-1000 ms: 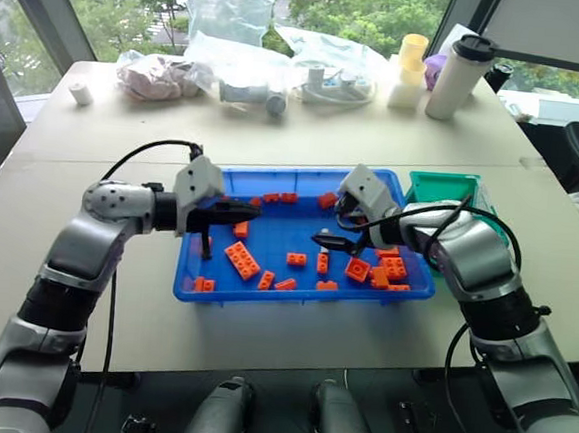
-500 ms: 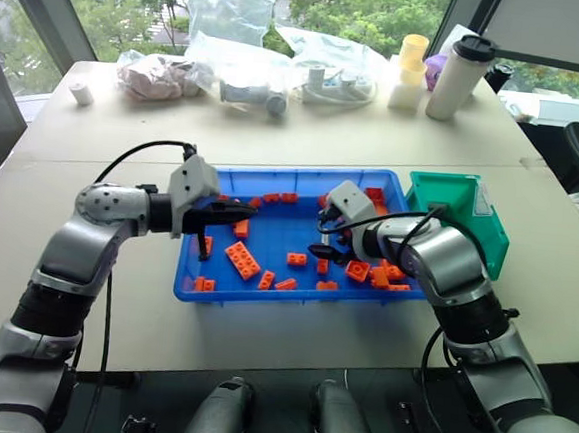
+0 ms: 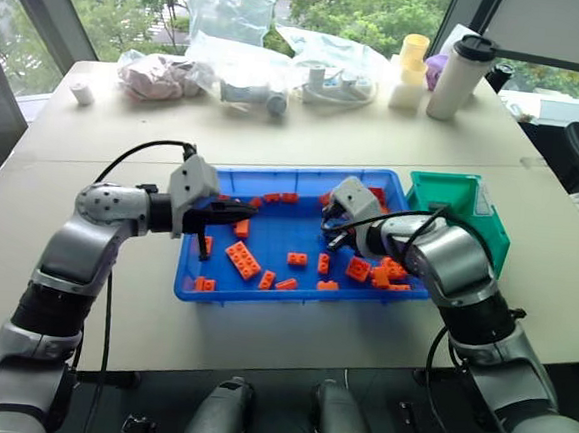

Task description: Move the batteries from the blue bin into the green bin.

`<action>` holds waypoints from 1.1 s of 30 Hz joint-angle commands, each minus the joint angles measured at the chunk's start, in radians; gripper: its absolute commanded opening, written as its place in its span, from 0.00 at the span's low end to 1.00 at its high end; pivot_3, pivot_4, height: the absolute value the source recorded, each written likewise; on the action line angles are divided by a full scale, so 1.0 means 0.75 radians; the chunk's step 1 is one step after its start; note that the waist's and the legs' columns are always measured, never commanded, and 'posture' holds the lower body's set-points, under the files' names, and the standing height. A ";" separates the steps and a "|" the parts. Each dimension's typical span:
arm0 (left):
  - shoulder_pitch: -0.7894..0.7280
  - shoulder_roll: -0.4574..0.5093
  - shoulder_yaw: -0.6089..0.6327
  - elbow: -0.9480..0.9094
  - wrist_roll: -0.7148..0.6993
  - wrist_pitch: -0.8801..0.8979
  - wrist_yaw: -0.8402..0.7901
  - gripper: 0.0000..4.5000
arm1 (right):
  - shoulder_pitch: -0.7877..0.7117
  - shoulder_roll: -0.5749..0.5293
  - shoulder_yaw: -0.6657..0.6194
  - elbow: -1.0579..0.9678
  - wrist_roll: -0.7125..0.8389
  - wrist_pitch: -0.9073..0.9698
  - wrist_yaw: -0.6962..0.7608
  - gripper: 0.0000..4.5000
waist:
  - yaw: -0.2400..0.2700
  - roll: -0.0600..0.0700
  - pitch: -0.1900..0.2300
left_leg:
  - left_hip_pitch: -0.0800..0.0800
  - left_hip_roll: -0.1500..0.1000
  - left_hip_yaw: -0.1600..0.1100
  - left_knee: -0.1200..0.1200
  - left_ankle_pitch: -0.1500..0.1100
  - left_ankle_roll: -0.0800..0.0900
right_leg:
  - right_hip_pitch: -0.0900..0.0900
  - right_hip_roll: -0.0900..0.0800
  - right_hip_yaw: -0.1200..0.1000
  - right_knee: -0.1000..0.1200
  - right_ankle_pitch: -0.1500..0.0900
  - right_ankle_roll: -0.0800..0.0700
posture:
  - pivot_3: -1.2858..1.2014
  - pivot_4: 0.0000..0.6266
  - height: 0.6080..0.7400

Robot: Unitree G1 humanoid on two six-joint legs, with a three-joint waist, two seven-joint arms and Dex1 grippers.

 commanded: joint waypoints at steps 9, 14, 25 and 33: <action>-0.022 -0.018 0.013 -0.023 -0.068 0.019 -0.057 0.00 | 0.116 -0.503 -0.451 -0.096 0.048 0.104 0.070 0.01 | -0.005 -0.002 -0.001 | 0.001 0.002 0.001 -0.003 -0.002 0.003 | 0.001 0.000 -0.001 -0.002 0.000 0.000 | 0.52 0.24 1.00; -0.050 -0.028 0.001 0.011 -0.065 0.016 -0.079 0.00 | 0.286 -0.482 -0.511 -0.102 0.098 0.073 0.081 0.22 | -0.006 -0.002 -0.001 | 0.002 0.003 0.003 -0.003 -0.002 0.003 | 0.001 0.001 0.001 -0.001 0.000 0.000 | 0.52 0.24 1.00; -0.068 -0.013 0.044 -0.039 -0.148 0.119 -0.115 0.00 | 0.335 -0.592 -0.571 -0.267 0.259 -0.087 0.271 0.99 | 0.000 -0.001 -0.001 | 0.002 0.002 0.003 -0.003 -0.002 0.004 | 0.001 0.001 0.001 -0.001 0.000 0.000 | 0.52 0.24 1.00; -0.077 0.063 0.078 -0.082 -0.203 0.167 -0.153 0.00 | 0.326 -0.756 -0.565 -0.467 0.495 -0.230 0.596 0.99 | -0.001 -0.001 -0.001 | 0.003 0.003 0.002 -0.002 -0.003 0.005 | 0.004 0.002 0.000 -0.003 0.000 0.000 | 0.52 0.24 1.00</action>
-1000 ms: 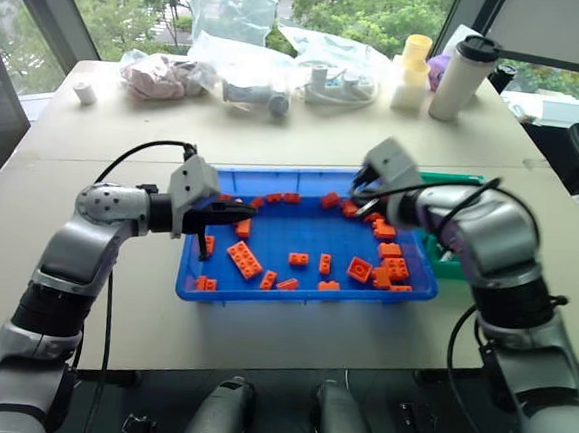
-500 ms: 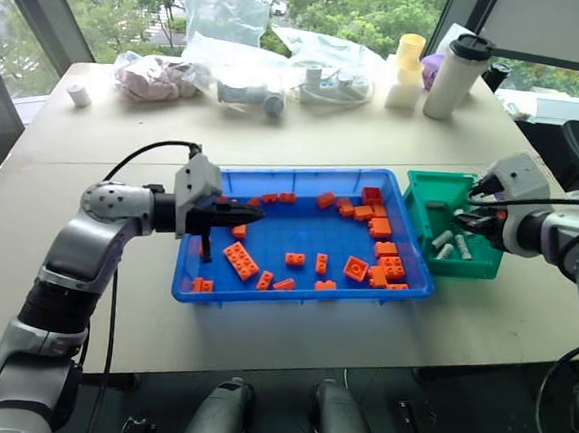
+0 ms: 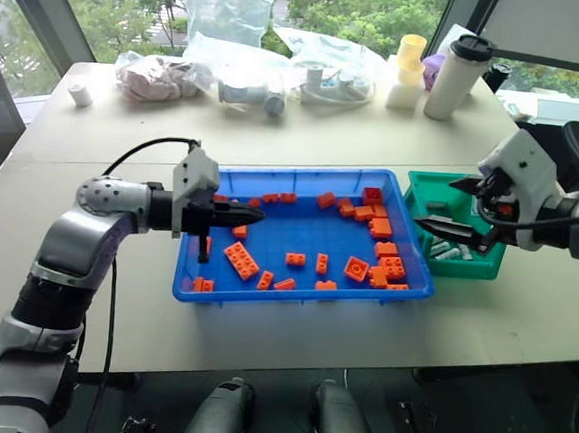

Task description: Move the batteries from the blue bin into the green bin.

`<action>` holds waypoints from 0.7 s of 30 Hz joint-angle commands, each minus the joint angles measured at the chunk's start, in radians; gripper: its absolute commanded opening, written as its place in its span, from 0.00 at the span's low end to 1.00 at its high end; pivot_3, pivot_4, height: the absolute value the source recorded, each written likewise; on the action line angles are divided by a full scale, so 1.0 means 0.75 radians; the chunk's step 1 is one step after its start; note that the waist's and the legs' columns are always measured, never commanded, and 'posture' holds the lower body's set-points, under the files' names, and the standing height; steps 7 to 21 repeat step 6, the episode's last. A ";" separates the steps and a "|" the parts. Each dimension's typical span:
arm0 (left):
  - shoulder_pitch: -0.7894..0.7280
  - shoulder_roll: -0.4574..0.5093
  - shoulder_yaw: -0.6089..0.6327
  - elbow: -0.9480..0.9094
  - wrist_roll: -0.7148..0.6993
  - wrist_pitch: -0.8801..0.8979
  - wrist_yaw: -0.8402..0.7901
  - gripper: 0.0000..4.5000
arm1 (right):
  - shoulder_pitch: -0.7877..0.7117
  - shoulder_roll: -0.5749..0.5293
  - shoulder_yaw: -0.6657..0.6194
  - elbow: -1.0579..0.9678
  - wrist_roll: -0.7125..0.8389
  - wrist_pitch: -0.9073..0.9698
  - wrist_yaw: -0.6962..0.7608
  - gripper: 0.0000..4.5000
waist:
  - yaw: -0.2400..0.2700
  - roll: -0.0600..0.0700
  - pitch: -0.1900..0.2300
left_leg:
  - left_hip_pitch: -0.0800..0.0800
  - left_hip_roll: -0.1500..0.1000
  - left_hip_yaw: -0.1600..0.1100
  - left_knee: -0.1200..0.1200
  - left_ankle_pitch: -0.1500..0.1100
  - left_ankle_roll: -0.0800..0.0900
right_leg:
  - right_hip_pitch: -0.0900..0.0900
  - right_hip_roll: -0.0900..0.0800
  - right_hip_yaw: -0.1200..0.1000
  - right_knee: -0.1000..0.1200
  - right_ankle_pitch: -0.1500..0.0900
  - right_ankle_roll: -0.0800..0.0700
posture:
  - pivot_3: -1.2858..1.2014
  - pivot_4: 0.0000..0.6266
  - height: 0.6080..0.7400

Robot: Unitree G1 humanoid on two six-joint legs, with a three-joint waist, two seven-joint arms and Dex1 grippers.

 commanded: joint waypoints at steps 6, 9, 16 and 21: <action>-0.008 0.060 0.070 -0.081 -0.078 0.053 -0.019 0.00 | -0.020 -0.089 -0.011 -0.087 0.114 -0.055 0.094 0.99 | 0.003 0.000 0.000 | 0.000 0.000 0.000 0.001 0.000 0.000 | 0.000 -0.001 0.000 0.000 0.000 0.000 | 0.52 0.24 1.00; -0.008 0.060 0.070 -0.081 -0.078 0.053 -0.019 0.00 | -0.020 -0.089 -0.011 -0.087 0.114 -0.055 0.094 0.99 | 0.003 0.000 0.000 | 0.000 0.000 0.000 0.001 0.000 0.000 | 0.000 -0.001 0.000 0.000 0.000 0.000 | 0.52 0.24 1.00; -0.008 0.060 0.070 -0.081 -0.078 0.053 -0.019 0.00 | -0.020 -0.089 -0.011 -0.087 0.114 -0.055 0.094 0.99 | 0.003 0.000 0.000 | 0.000 0.000 0.000 0.001 0.000 0.000 | 0.000 -0.001 0.000 0.000 0.000 0.000 | 0.52 0.24 1.00; -0.008 0.060 0.070 -0.081 -0.078 0.053 -0.019 0.00 | -0.020 -0.089 -0.011 -0.087 0.114 -0.055 0.094 0.99 | 0.003 0.000 0.000 | 0.000 0.000 0.000 0.001 0.000 0.000 | 0.000 -0.001 0.000 0.000 0.000 0.000 | 0.52 0.24 1.00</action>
